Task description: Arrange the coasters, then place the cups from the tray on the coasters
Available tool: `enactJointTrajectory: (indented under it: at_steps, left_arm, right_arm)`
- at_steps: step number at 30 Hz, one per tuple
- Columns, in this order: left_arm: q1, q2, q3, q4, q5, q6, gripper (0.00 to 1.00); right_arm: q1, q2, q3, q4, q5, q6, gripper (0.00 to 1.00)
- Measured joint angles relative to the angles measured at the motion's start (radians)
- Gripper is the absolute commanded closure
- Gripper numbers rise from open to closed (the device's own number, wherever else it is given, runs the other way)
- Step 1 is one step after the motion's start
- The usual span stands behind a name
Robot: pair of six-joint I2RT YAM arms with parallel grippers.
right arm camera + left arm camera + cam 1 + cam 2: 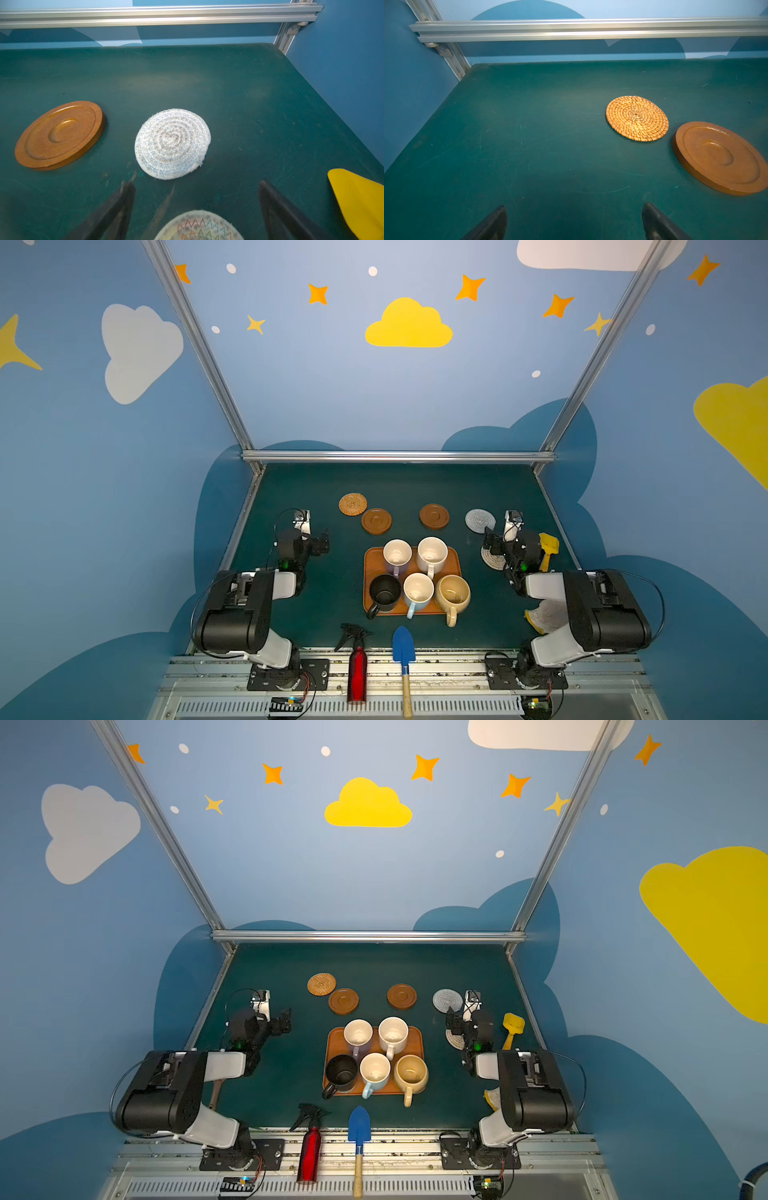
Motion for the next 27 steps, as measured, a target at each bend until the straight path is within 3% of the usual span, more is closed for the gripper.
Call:
enactJointTrajectory:
  at_steps: [6, 8, 27]
  left_arm:
    - [0.0, 0.0, 0.0, 0.0, 0.0, 0.0, 0.0]
    - [0.0, 0.0, 0.0, 0.0, 0.0, 0.0, 0.0]
    - [0.009, 0.0, 0.0, 0.0, 0.012, -0.001, 0.0]
  right_arm:
    - [0.0, 0.0, 0.0, -0.002, 0.0, 0.0, 0.07]
    - [0.0, 0.0, 0.0, -0.002, 0.0, 0.002, 0.03]
    - [-0.003, 0.0, 0.0, -0.003, -0.008, -0.002, 0.03]
